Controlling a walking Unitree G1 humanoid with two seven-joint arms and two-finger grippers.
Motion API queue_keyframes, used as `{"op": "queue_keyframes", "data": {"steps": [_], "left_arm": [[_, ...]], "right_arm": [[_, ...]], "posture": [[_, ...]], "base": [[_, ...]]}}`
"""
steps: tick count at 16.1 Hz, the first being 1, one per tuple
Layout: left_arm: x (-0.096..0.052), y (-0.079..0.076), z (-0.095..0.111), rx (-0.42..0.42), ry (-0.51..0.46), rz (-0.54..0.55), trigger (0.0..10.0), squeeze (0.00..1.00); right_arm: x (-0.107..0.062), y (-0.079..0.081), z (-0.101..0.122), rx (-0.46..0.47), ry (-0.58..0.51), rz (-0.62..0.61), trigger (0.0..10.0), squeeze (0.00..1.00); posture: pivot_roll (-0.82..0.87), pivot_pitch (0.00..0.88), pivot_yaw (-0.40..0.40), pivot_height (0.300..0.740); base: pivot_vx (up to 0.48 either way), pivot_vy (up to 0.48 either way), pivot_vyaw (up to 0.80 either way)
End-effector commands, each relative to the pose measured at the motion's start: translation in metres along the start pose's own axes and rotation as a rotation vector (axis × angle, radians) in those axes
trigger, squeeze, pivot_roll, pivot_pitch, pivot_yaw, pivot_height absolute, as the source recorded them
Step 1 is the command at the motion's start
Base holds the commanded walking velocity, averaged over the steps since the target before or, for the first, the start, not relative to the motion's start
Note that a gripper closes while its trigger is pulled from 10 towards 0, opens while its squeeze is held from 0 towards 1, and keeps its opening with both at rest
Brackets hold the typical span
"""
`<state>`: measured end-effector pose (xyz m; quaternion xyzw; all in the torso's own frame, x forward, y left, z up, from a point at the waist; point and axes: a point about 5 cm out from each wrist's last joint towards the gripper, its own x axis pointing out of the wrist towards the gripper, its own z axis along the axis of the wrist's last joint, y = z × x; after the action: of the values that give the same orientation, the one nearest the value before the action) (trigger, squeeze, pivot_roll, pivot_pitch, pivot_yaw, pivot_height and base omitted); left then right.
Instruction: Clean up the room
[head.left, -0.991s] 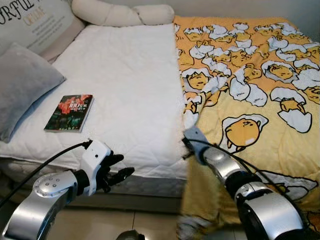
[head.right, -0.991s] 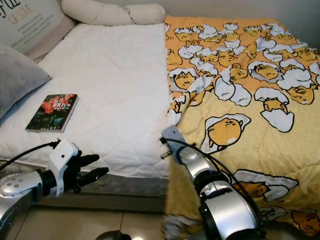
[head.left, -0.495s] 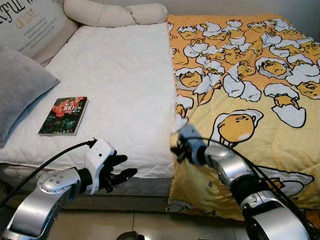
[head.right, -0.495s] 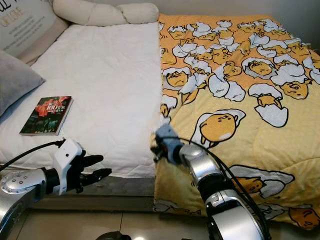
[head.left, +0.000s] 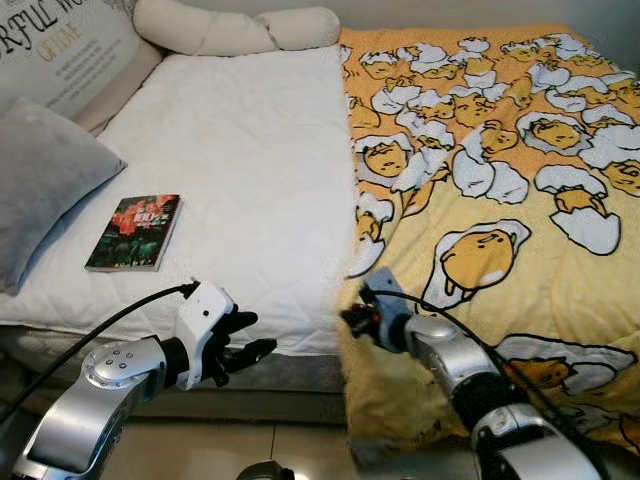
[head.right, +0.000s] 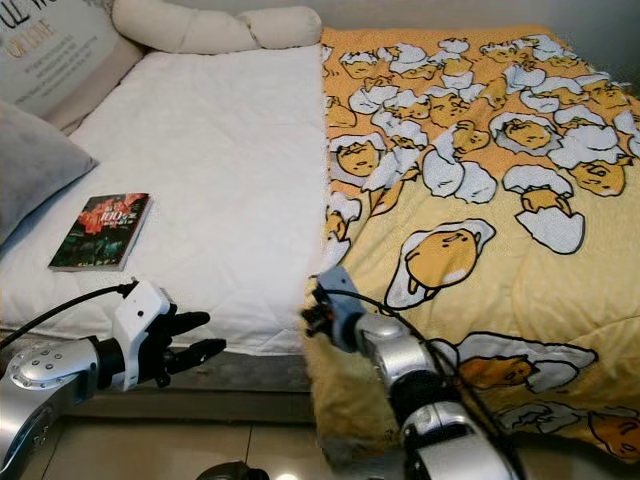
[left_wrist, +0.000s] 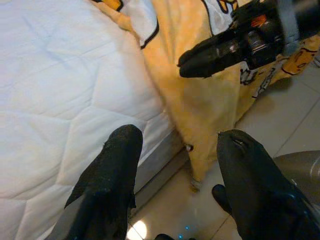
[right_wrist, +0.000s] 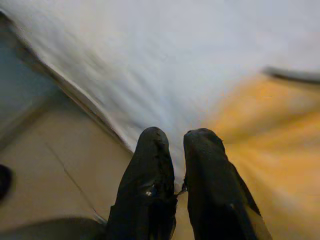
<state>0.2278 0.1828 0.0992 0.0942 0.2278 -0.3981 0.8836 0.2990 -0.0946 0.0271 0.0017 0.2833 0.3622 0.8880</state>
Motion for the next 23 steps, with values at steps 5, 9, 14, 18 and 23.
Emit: {"op": "queue_keyframes", "data": {"steps": [5, 9, 14, 18, 23], "left_arm": [[0.003, 0.027, 0.002, -0.051, -0.096, 0.337, 10.0, 0.00], [0.006, 0.020, 0.004, -0.130, -0.211, 0.574, 10.0, 0.00], [0.008, 0.016, 0.002, -0.137, -0.219, 0.629, 10.0, 0.00], [0.004, 0.017, -0.001, -0.153, -0.214, 0.671, 10.0, 0.00], [0.005, 0.017, 0.000, -0.141, -0.206, 0.672, 10.0, 0.00]], "right_arm": [[-0.056, -0.024, 0.023, -0.039, -0.265, -0.153, 10.0, 1.00], [-0.110, -0.028, 0.019, 0.111, -0.449, -0.507, 10.0, 1.00], [-0.117, -0.014, 0.003, 0.087, -0.433, -0.625, 10.0, 1.00], [-0.121, -0.015, 0.007, 0.083, -0.473, -0.653, 10.0, 1.00], [-0.120, -0.016, -0.001, 0.108, -0.449, -0.677, 10.0, 1.00]], "posture": [[-0.01, 0.000, 0.080, 0.740], [-0.02, 0.000, 0.033, 0.740], [-0.02, 0.000, 0.033, 0.740], [-0.02, 0.000, 0.031, 0.740], [-0.01, 0.000, 0.029, 0.740]], "base": [[0.000, 0.000, 0.00], [0.000, -0.186, 0.00], [0.000, -0.414, 0.00], [0.000, -0.412, 0.00], [0.000, -0.412, 0.00]]}}
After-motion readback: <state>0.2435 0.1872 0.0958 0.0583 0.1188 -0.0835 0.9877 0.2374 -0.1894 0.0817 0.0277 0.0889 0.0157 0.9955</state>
